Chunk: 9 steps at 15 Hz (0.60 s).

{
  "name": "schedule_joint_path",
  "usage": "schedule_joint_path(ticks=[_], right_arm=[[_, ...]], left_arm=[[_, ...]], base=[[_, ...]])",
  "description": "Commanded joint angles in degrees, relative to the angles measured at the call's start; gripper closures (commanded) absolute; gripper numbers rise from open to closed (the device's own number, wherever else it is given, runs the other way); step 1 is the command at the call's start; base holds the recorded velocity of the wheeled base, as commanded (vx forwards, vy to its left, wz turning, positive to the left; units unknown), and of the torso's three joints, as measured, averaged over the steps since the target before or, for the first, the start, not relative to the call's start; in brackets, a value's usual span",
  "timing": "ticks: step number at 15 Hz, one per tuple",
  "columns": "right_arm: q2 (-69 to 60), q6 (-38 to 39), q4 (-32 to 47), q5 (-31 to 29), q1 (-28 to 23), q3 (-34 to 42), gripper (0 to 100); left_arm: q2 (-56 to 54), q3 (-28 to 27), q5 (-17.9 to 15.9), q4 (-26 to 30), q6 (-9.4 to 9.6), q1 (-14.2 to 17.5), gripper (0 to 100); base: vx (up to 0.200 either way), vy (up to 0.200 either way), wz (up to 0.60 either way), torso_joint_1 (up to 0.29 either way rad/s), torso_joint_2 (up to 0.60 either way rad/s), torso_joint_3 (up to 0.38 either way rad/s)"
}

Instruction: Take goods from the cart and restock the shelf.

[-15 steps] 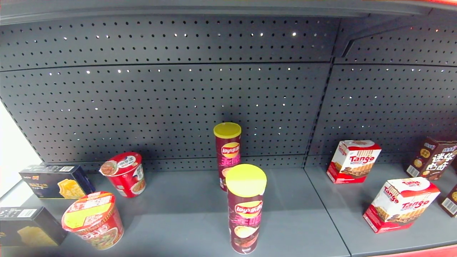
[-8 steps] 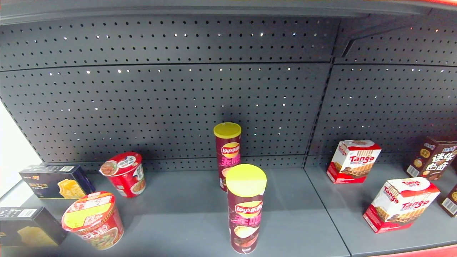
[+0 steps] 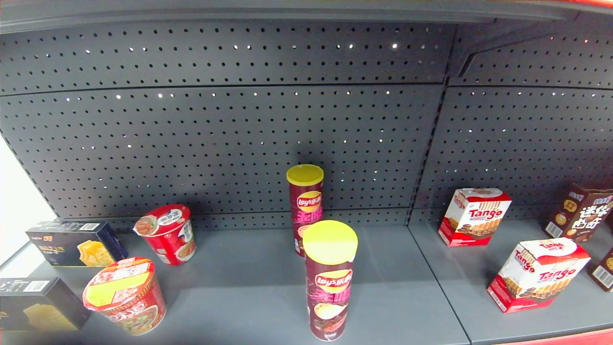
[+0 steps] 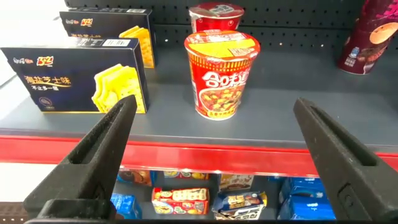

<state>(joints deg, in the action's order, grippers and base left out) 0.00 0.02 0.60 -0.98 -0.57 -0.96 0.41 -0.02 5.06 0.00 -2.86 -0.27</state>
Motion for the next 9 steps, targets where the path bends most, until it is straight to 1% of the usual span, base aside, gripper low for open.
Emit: schedule_joint_path(ticks=[1, 2, 3, 4, 5, 6, 7, 8, 9], right_arm=[[6.33, 0.59, 4.06, 3.35, 3.21, -13.45, 0], [7.82, 0.15, 6.87, 3.79, 5.14, -15.38, 0], [9.4, -0.38, 7.22, 6.16, 6.46, -16.7, 0], [12.57, -0.82, 7.05, 10.03, 8.13, -17.76, 0], [15.12, -0.9, 7.31, 11.52, 9.19, -20.13, 0], [15.47, -0.99, 7.31, 11.52, 9.27, -20.39, 0], [20.3, -5.47, 6.52, 10.91, 9.71, -21.89, 0], [21.53, -8.29, 4.32, 10.91, 9.27, -21.1, 0], [22.68, -7.93, 2.57, 10.99, 9.8, -19.52, 0]], left_arm=[[0.2, 0.02, 0.04, 0.0, -0.04, 0.0, 0], [0.11, 0.02, 0.04, 0.0, -0.04, 0.0, 0], [0.2, -0.06, -0.05, 0.0, 0.05, 0.0, 0], [0.2, 0.02, 0.04, 0.0, -0.04, 0.0, 0], [0.2, -0.06, -0.05, 0.0, 0.05, 0.0, 0], [0.2, 0.02, -0.05, 0.0, 0.05, 0.0, 0], [0.2, 0.02, 0.04, 0.0, -0.04, 0.0, 0], [0.2, 0.02, 0.04, 0.0, -0.04, 0.0, 0], [0.2, 0.02, 0.04, 0.0, -0.04, 0.0, 0]], base=[[0.0, 0.0, 0.0, 0.0, 0.0, 0.0], [0.0, 0.0, 0.0, 0.0, 0.0, 0.0], [0.0, 0.0, 0.0, 0.0, 0.0, 0.0], [0.0, 0.0, 0.0, 0.0, 0.0, 0.0], [0.0, 0.0, 0.0, 0.0, 0.0, 0.0], [0.0, 0.0, 0.0, 0.0, 0.0, 0.0], [0.0, 0.0, 0.0, 0.0, 0.0, 0.0], [0.0, 0.0, 0.0, 0.0, 0.0, 0.0], [0.0, 0.0, 0.0, 0.0, 0.0, 0.0]])
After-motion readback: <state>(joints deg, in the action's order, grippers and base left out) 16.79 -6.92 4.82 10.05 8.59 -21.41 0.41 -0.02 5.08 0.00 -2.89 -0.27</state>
